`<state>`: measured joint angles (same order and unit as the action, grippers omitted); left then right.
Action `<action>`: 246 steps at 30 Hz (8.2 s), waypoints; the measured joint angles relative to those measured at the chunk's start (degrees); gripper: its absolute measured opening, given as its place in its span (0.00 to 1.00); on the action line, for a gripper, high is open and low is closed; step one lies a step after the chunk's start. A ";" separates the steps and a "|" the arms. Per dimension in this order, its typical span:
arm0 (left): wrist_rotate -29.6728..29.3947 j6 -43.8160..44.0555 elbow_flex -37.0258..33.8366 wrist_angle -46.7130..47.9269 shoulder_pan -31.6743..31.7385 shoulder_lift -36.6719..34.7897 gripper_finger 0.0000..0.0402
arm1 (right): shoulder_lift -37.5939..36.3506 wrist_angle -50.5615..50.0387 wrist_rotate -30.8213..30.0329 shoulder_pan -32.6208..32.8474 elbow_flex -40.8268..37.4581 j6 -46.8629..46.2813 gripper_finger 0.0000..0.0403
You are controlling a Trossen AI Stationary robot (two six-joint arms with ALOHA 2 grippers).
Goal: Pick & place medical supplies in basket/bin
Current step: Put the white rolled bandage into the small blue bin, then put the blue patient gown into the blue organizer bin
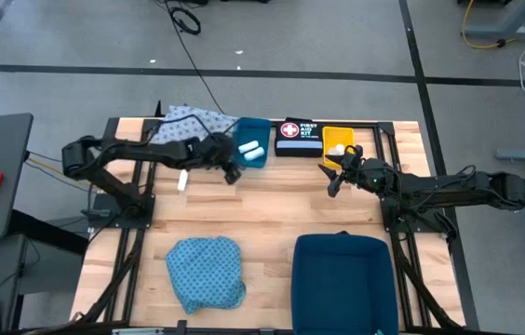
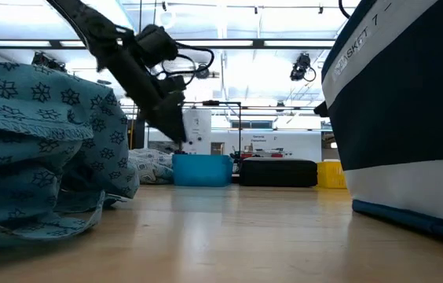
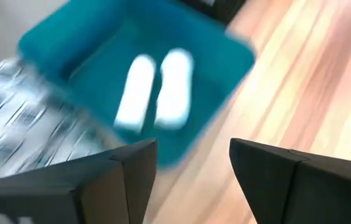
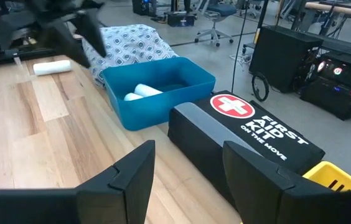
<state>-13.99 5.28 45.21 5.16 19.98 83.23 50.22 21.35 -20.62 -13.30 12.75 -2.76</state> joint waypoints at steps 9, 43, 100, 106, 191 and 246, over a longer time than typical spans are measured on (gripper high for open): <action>-13.03 10.74 0.00 26.91 -8.13 -5.09 0.51 | 0.00 -1.38 0.03 0.00 0.00 -1.08 0.49; -8.84 24.79 -7.87 44.50 -5.26 -8.03 0.55 | 0.00 -1.93 1.42 0.00 0.00 -1.49 0.49; 7.26 4.31 -25.41 -77.53 -11.56 7.81 0.11 | 0.00 -1.97 1.40 0.00 0.00 -1.65 0.49; 4.84 6.10 -20.35 -72.54 -6.03 11.17 0.11 | 0.00 -1.96 1.42 0.00 0.00 -1.95 0.49; 28.69 6.49 0.35 29.75 -29.77 -14.61 0.56 | 0.02 -2.14 14.74 0.02 0.00 -2.46 0.49; 57.46 31.01 -12.12 -13.91 -40.02 4.89 0.83 | 0.02 -1.25 19.26 2.36 0.00 -3.31 0.49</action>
<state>43.47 36.29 33.09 -8.75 -20.04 88.12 50.24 20.10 -1.37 -10.94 12.75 -6.07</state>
